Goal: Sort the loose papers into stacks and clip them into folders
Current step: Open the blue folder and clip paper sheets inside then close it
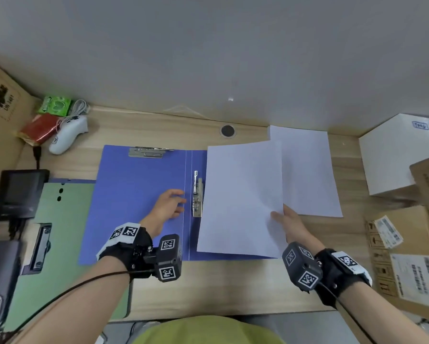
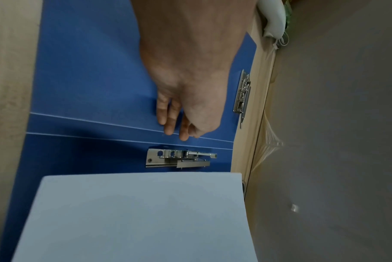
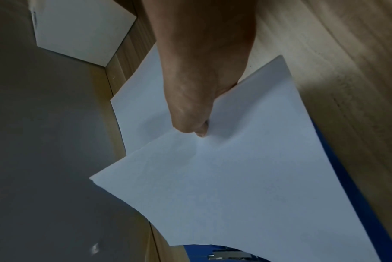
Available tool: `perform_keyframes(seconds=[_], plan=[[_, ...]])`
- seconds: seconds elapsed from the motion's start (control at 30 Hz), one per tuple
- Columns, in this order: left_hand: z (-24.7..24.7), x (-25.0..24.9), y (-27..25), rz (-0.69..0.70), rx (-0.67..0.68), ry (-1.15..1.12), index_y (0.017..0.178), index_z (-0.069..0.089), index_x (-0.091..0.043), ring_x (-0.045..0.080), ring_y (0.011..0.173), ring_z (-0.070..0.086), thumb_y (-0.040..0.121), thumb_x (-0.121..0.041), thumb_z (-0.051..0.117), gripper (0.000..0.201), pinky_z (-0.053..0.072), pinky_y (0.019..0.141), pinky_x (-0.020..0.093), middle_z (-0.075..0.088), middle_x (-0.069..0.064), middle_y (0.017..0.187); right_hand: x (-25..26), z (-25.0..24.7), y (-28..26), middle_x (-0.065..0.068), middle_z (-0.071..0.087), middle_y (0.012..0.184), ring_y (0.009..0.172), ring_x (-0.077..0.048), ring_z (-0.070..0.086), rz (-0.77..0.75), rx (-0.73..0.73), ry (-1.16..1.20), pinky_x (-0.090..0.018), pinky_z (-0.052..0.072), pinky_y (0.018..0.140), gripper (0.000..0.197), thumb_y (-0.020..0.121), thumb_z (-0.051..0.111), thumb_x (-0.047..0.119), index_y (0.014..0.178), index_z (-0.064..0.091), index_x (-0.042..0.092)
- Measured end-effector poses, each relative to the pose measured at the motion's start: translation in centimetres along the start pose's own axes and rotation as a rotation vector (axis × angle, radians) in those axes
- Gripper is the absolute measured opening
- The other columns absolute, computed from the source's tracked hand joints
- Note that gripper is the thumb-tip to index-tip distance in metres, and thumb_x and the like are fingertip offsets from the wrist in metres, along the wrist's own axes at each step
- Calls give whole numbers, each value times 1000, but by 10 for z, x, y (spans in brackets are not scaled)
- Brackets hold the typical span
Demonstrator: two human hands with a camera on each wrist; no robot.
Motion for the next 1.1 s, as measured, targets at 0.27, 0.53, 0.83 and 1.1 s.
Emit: perform_keyframes(seconds=[0.27,0.53,0.83,1.1], plan=[[3,-9,12,-71,28,58,126,50,-24,17,70,52,97,-10,42,33,45,61,23,58,5,95,-9,7,22,-2,68,105,93,-21,63,7,81,-9,-35,48,83,27,97,45,6,113,60,22],[4,-18,18,-146,38,150,121,52,-31,20,76,58,99,-27,41,25,51,74,32,60,4,94,-15,6,39,-6,65,119,109,-28,62,12,141,-9,-47,46,99,28,97,46,9,111,60,29],[10,-42,24,-145,73,213,124,49,-29,21,82,60,101,-34,39,25,51,81,34,62,4,108,-17,4,44,-3,66,115,106,-26,62,4,149,-28,-43,47,96,31,98,44,6,118,59,23],[30,-57,40,-65,33,156,115,55,-17,15,60,47,100,-35,46,25,47,66,26,58,1,84,-17,5,37,2,66,119,108,-18,62,-19,200,-24,-37,49,95,32,98,44,7,121,58,25]])
Point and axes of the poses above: each hand's wrist, its own y-axis towards the middle knuckle, its own z-axis out of the palm, x = y × z, the point moved 7 cm from there along y, towards the middle knuckle
